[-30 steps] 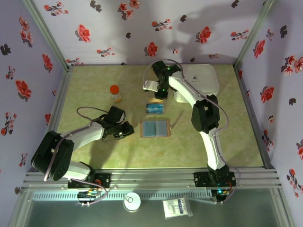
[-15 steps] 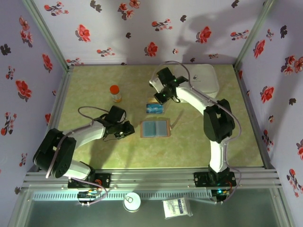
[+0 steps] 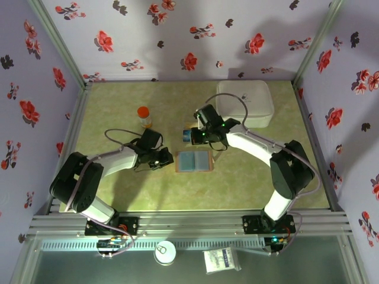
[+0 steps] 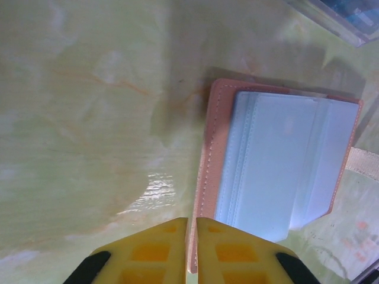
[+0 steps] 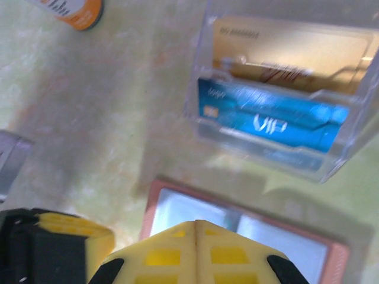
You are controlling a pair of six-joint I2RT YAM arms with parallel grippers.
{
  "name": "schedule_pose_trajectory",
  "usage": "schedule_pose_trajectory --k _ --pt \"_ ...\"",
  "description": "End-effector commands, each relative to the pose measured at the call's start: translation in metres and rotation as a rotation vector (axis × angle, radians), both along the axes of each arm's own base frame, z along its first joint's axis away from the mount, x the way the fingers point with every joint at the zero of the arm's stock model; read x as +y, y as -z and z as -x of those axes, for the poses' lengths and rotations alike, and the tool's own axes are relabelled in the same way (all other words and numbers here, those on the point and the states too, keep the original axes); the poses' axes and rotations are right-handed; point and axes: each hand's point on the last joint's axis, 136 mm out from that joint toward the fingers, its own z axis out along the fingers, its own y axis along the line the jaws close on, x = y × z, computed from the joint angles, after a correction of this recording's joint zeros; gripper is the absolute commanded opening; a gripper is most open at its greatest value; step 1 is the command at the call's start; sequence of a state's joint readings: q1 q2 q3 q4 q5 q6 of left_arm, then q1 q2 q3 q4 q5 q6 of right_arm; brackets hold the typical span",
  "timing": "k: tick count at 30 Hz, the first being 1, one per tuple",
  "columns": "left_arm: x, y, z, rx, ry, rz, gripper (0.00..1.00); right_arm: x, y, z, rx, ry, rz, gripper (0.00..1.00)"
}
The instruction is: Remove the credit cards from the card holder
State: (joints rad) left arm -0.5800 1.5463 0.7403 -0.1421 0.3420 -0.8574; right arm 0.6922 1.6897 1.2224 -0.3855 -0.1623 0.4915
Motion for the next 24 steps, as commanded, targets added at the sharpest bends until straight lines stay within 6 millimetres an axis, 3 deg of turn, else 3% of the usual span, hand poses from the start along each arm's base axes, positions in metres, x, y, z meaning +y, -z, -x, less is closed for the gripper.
schedule_pose_trajectory --k 1,9,24 --pt "-0.009 -0.006 -0.005 -0.019 0.030 0.018 0.09 0.006 -0.002 0.014 0.075 0.064 -0.057 0.06" --pt "-0.020 -0.008 -0.013 -0.025 0.053 0.027 0.07 0.003 0.016 0.033 0.150 0.062 -0.026 0.09" --pt "-0.048 -0.023 -0.023 0.008 0.150 0.085 0.08 -0.004 0.014 0.040 0.158 0.034 0.020 0.09"
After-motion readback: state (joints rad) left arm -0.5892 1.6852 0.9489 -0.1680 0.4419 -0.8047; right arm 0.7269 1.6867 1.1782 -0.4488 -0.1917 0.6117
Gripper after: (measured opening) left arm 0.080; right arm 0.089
